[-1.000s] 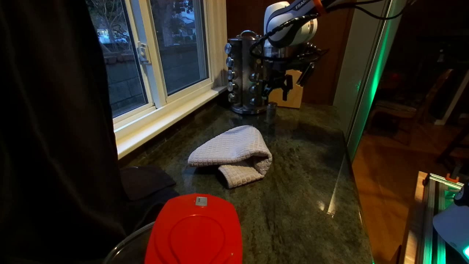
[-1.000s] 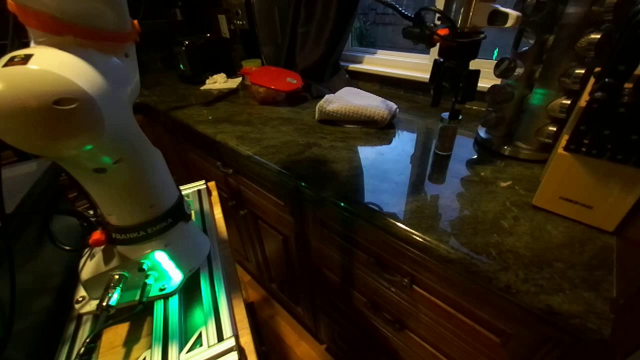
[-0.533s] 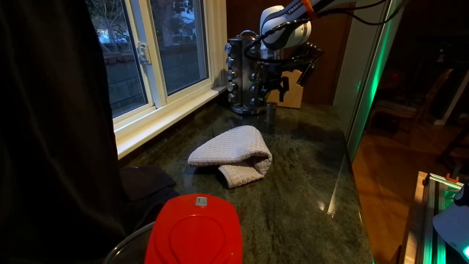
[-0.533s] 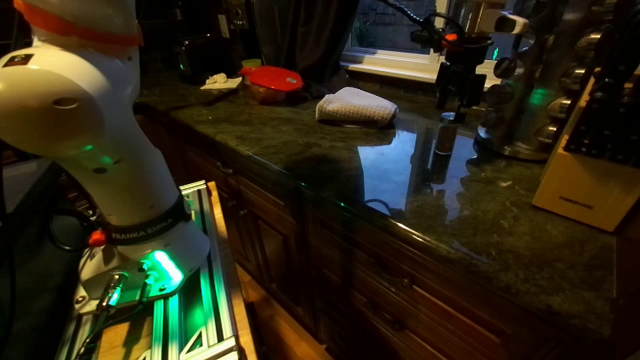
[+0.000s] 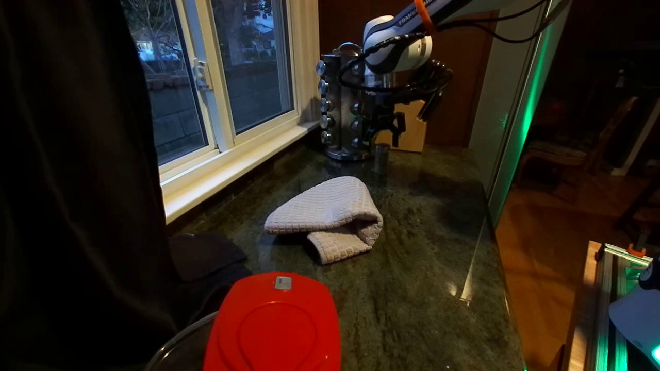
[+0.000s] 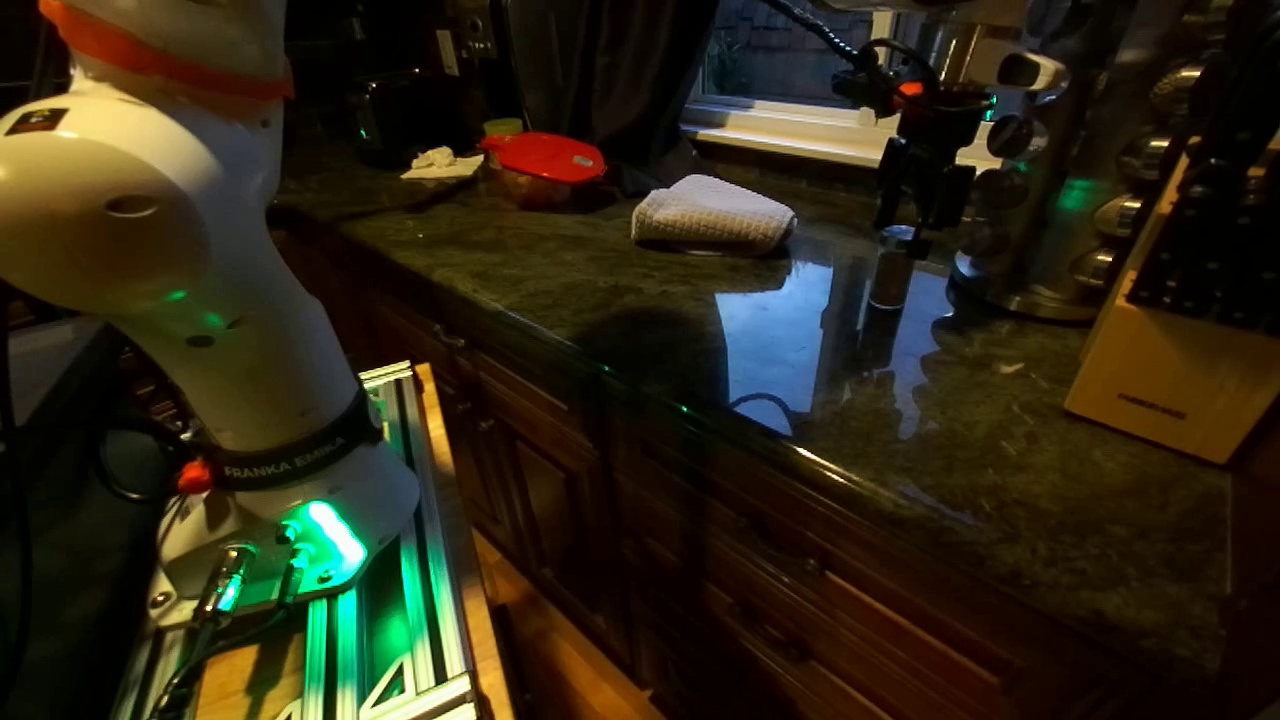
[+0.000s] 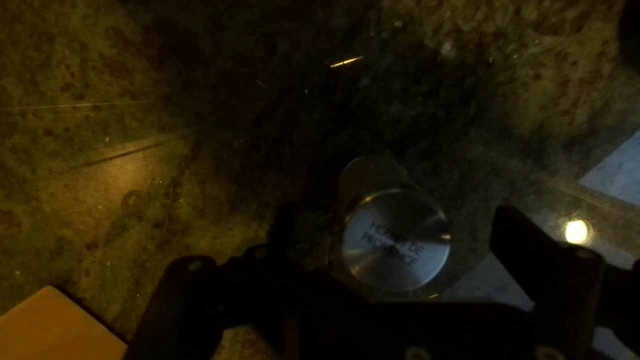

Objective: Place the spice bottle in the second hole from the top on the spice rack holder

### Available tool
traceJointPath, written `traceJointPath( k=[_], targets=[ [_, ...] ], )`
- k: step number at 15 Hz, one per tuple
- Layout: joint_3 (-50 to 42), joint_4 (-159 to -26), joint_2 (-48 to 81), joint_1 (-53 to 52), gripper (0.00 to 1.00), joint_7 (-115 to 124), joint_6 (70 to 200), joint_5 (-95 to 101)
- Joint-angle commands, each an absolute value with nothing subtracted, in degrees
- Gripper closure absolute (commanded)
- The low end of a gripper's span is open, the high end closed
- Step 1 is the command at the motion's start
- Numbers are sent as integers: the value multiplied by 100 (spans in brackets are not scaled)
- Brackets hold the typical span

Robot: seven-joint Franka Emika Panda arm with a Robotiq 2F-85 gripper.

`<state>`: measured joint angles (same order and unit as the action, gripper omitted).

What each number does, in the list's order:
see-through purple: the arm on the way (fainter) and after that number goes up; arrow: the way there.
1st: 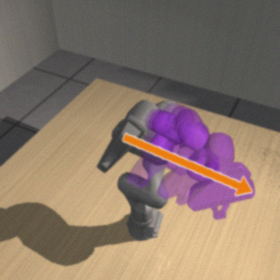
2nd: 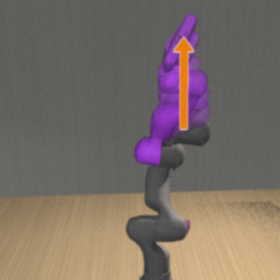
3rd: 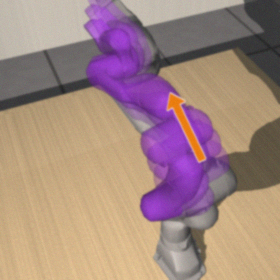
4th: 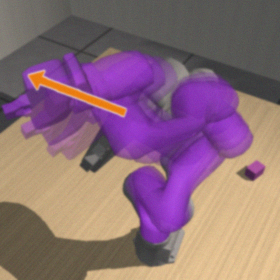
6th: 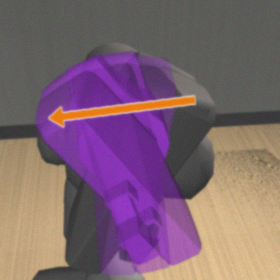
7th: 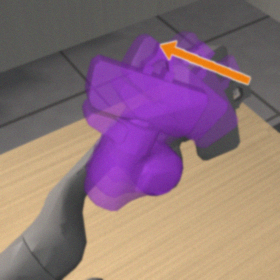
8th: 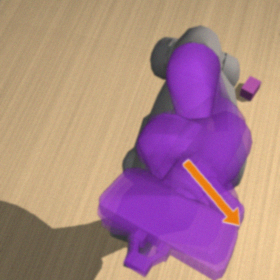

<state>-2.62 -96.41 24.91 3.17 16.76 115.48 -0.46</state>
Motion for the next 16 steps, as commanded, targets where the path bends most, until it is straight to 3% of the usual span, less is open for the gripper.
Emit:
traceJointPath(
  k=[1,7,12,16],
  targets=[
    [-338,-9421,2651,283,26,1654,11253,-169],
    [-348,-9632,2483,230,74,1606,11299,-66],
    [-278,-10732,1501,49,76,1253,11899,215],
    [-222,-11866,468,-93,76,1150,13310,490]
  ],
)
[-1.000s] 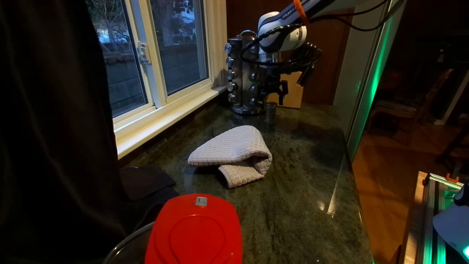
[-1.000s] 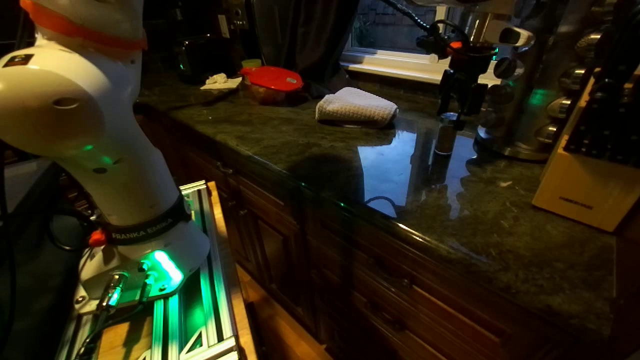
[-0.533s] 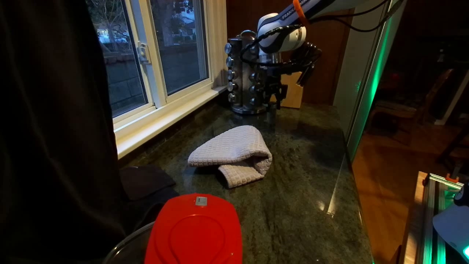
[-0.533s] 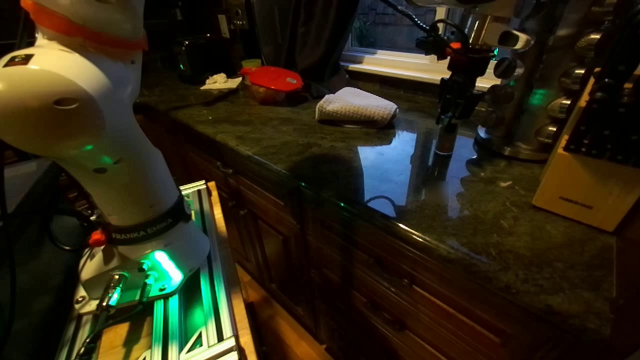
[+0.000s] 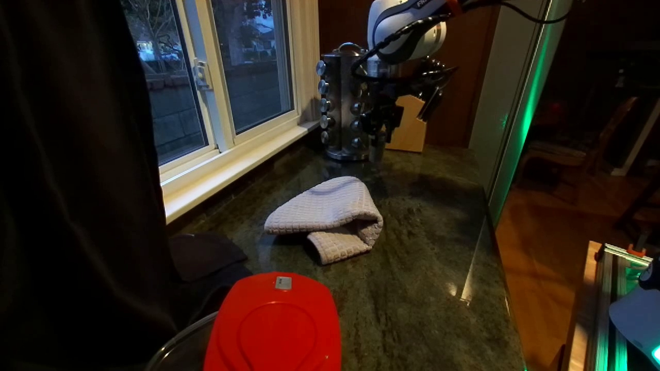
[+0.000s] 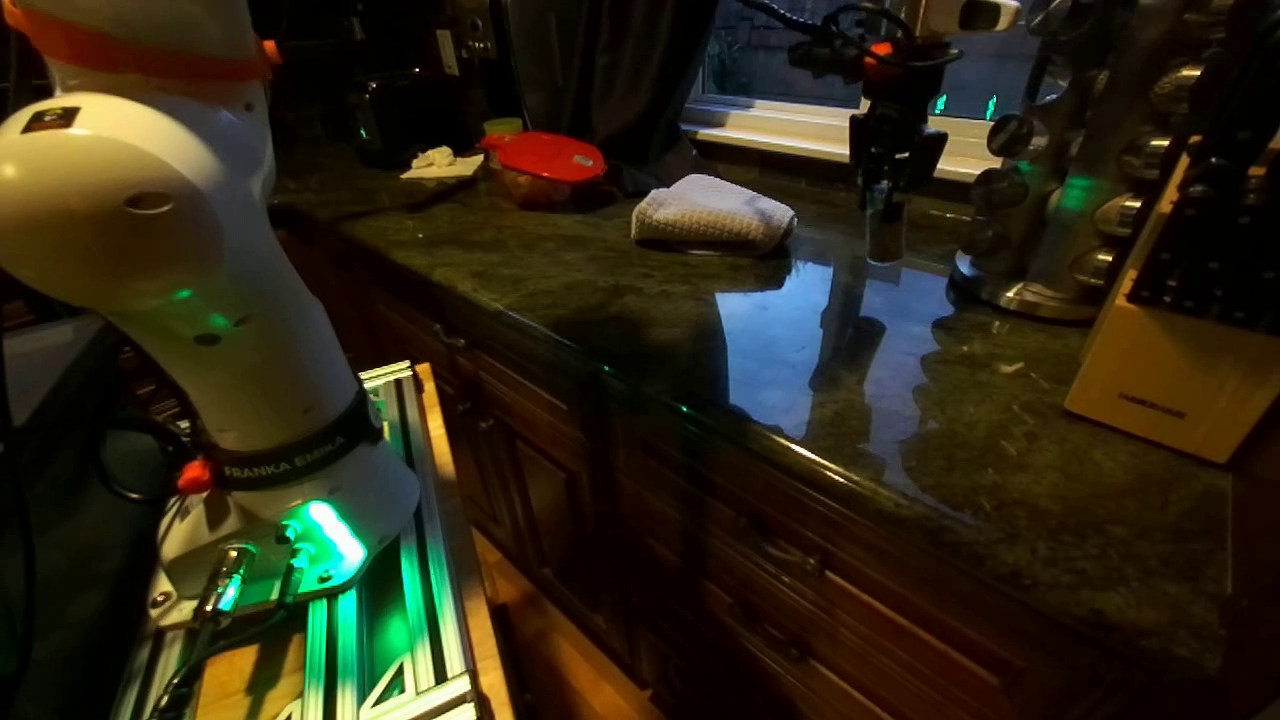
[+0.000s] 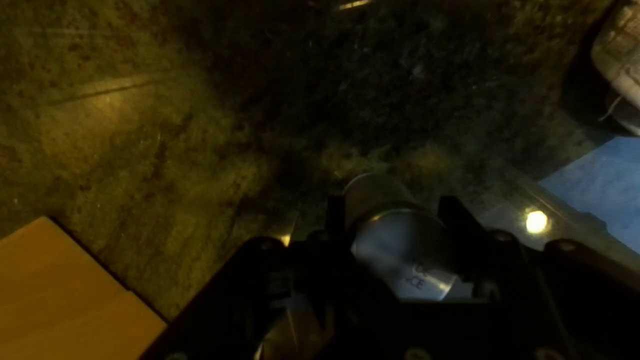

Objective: Place the spice bottle in the second hole from the top on the spice rack holder

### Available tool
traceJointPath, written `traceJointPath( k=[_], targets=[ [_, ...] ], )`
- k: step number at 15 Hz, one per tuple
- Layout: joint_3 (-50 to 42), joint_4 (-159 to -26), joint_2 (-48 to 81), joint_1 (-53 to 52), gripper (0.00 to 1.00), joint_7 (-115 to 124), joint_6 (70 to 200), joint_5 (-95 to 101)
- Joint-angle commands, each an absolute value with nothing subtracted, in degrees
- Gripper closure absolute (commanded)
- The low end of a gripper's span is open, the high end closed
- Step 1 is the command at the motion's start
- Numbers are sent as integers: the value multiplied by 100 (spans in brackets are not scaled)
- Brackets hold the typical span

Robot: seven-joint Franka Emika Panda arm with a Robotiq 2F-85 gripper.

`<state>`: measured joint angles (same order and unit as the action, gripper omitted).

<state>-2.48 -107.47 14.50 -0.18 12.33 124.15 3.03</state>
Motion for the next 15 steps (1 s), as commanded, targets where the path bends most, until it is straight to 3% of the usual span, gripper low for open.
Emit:
traceJointPath(
  k=[1,7,15],
  targets=[
    [-202,-12129,224,-97,76,1162,13690,471],
    [-108,-13171,-786,-27,76,1186,15762,174],
    [-171,-13948,-881,106,76,1271,18124,-44]
  ],
)
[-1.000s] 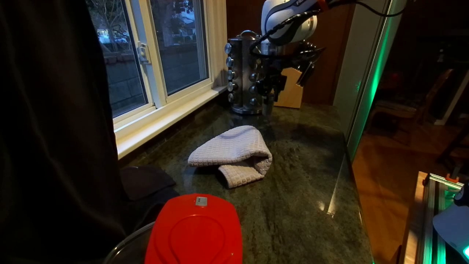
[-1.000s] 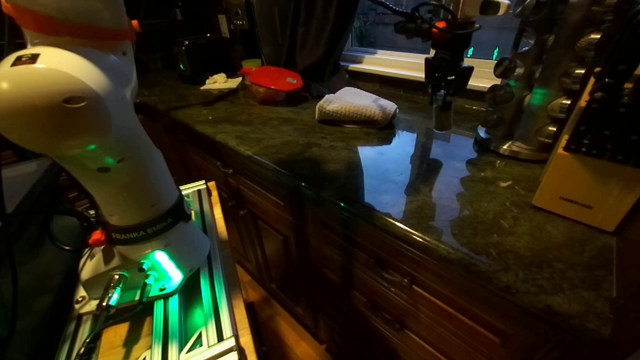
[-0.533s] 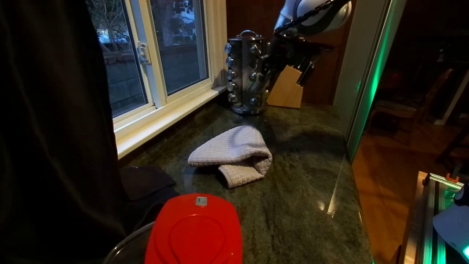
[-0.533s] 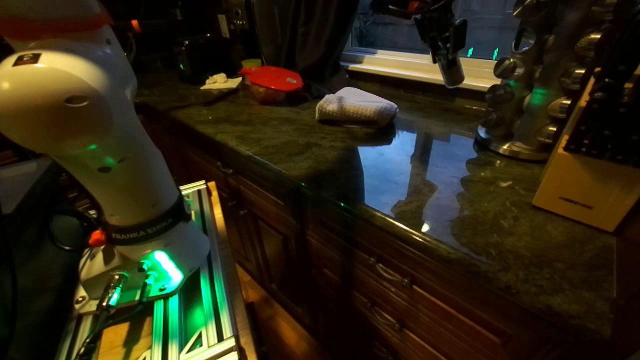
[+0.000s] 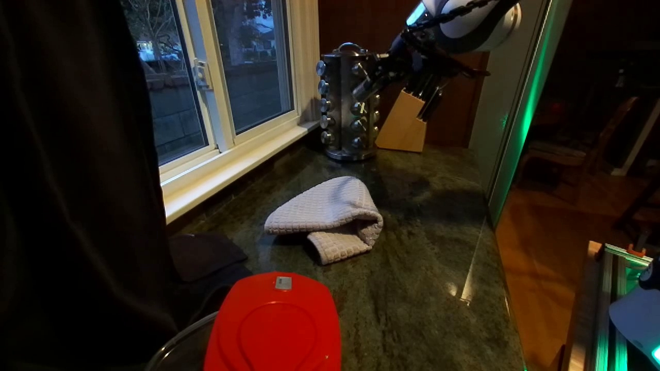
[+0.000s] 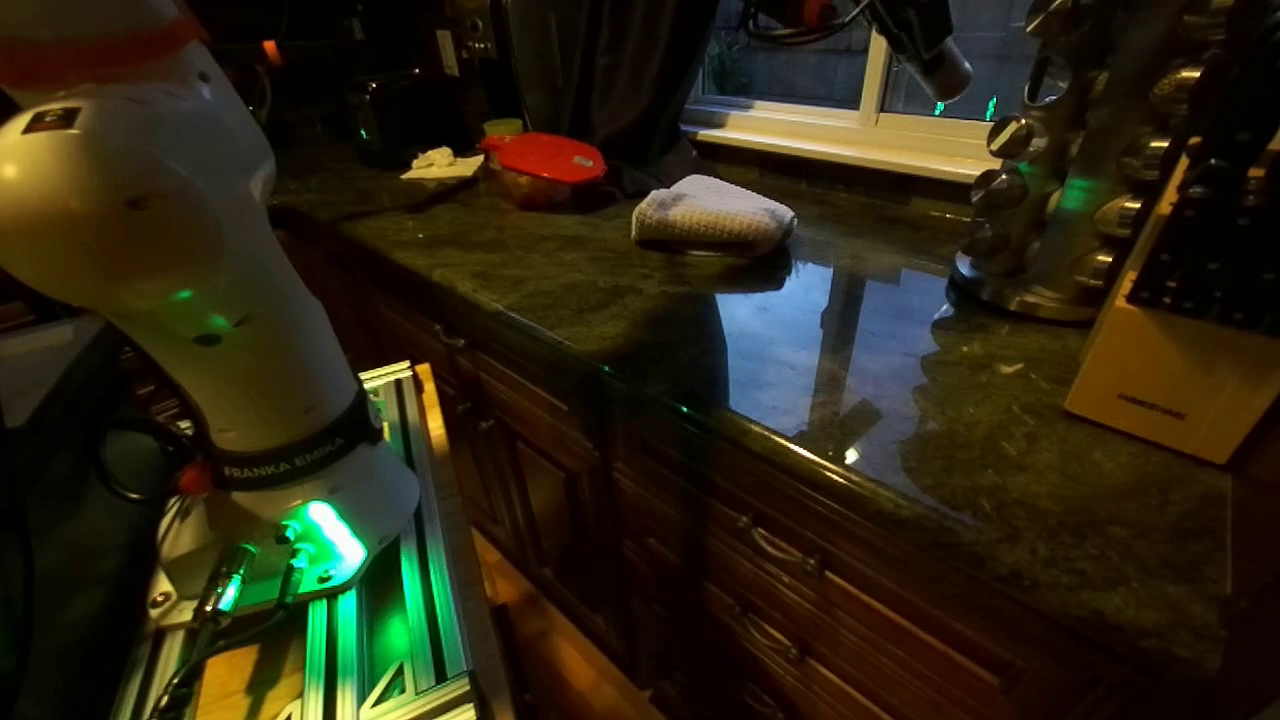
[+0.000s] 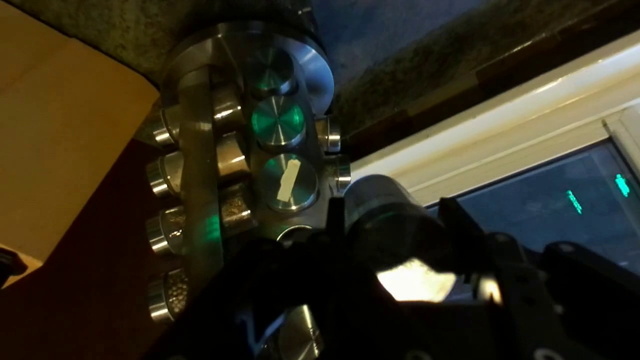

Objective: Place the spice bottle in the second hole from the top on the spice rack holder

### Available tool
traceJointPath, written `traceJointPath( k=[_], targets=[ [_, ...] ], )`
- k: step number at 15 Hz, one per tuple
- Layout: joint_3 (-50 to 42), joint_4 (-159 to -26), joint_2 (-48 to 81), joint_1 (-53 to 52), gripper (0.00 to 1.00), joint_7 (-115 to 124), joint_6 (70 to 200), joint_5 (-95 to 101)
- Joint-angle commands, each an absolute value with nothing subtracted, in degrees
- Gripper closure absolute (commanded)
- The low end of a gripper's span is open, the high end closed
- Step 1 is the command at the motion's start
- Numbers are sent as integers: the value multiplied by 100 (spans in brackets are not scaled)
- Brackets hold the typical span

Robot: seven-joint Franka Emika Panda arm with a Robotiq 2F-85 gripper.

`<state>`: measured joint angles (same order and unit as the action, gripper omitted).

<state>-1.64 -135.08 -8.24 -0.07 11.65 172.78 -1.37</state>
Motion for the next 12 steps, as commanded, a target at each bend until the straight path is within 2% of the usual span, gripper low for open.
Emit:
traceJointPath(
  k=[1,2,3,7,8,12],
  targets=[
    [-143,-14018,-881,211,76,1329,18136,55],
    [-215,-14023,-892,106,76,1235,18034,-139],
    [-181,-13847,-793,101,51,1196,17945,-91],
    [-206,-13911,-795,118,51,1196,17948,-93],
    [-96,-13928,-738,359,76,1310,18210,189],
    [205,-13953,-654,953,76,1510,18757,601]
  ],
)
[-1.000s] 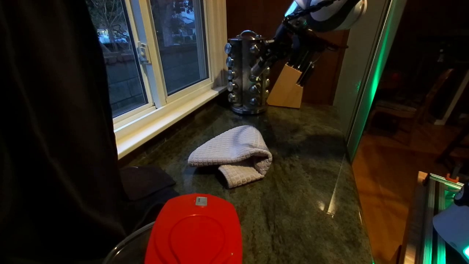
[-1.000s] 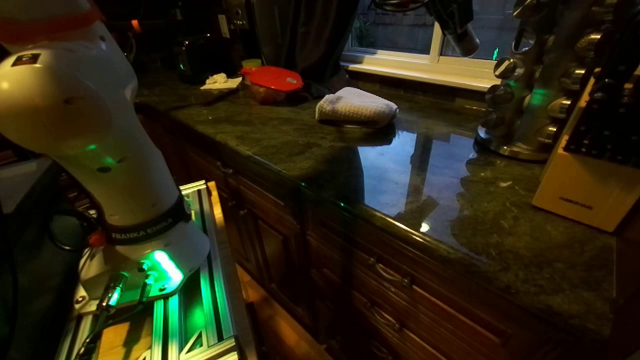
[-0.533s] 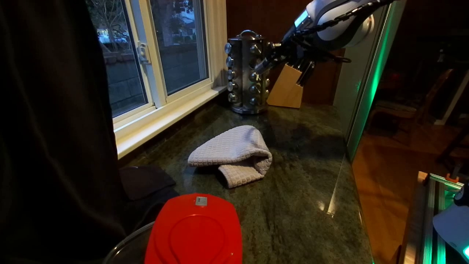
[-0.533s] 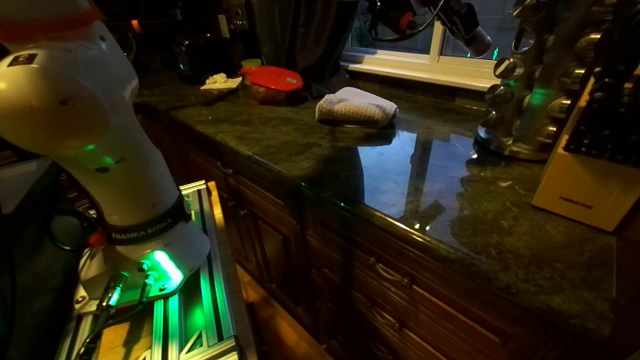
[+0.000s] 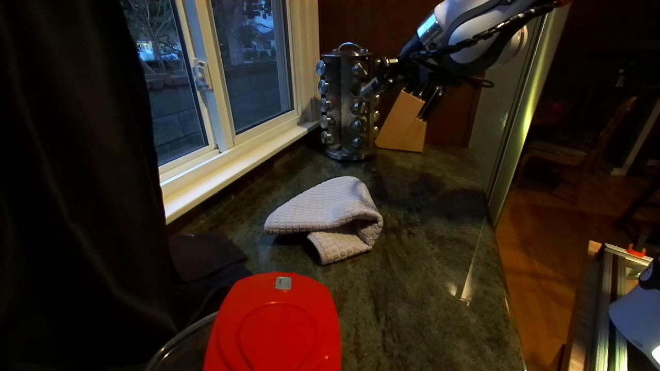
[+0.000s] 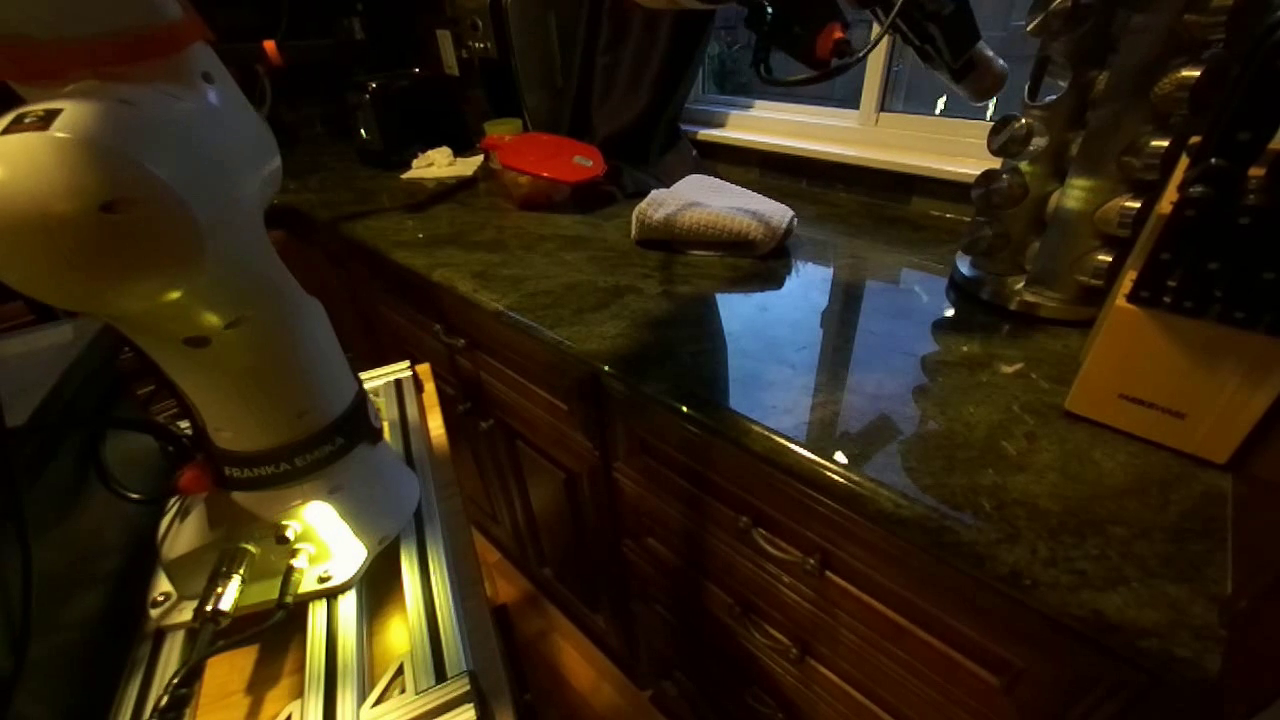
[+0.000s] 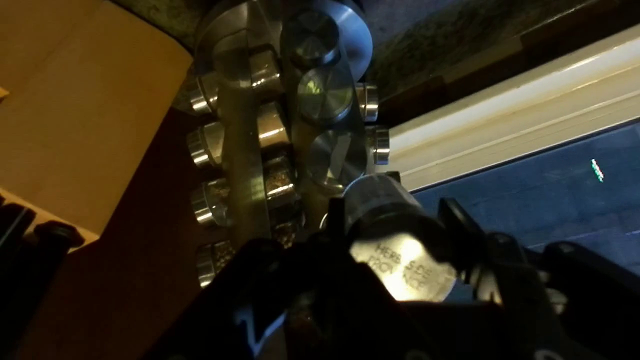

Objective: Place the spice bottle in the second hole from the top on the spice rack holder

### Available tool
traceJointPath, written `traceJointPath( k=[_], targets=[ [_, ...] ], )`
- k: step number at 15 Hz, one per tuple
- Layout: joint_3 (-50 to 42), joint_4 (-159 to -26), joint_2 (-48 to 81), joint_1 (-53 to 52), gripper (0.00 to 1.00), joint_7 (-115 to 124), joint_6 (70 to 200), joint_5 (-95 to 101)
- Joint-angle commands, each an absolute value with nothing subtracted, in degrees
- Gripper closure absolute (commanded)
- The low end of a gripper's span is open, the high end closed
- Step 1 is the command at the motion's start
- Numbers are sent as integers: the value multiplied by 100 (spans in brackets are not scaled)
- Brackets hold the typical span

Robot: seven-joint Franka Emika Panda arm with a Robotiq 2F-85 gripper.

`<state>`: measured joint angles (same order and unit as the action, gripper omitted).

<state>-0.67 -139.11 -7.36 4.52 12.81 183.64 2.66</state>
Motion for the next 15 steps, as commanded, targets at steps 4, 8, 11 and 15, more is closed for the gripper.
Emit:
traceJointPath(
  k=[4,8,11,15],
  targets=[
    [413,-13948,-503,1296,76,1390,19084,489],
    [553,-13956,-377,1272,76,1294,19368,343],
    [655,-13955,-273,1283,76,1206,19513,244],
    [113,-13904,-97,681,76,933,19821,-90]
  ],
)
